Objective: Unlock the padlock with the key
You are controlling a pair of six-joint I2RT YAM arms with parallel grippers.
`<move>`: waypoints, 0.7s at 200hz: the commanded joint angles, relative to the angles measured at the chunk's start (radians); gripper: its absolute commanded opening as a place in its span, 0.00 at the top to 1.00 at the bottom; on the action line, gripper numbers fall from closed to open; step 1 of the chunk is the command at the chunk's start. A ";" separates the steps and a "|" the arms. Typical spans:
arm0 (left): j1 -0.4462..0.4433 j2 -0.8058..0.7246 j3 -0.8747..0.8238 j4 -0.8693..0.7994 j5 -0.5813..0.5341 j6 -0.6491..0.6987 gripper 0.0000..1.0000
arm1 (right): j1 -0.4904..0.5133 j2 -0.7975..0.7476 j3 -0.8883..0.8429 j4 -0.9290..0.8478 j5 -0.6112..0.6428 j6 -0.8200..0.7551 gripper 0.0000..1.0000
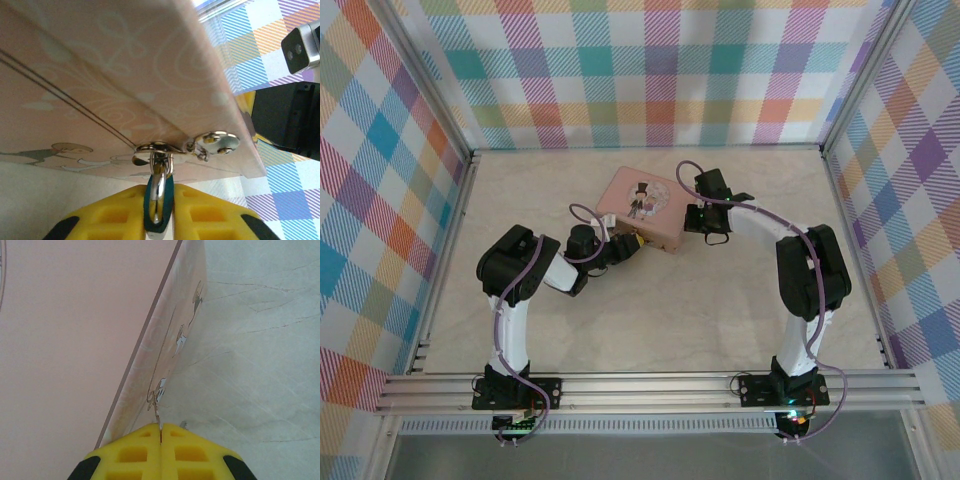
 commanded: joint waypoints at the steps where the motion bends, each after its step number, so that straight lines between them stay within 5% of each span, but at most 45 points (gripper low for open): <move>1: 0.013 0.004 0.011 -0.081 0.043 0.033 0.84 | 0.009 0.036 0.034 -0.017 0.010 -0.012 1.00; 72: 0.011 -0.044 -0.021 -0.201 0.093 0.060 0.87 | -0.012 0.085 0.116 -0.056 0.114 0.012 1.00; 140: -0.063 -0.077 -0.070 -0.307 0.142 0.090 0.86 | -0.022 0.146 0.203 -0.024 0.072 -0.040 1.00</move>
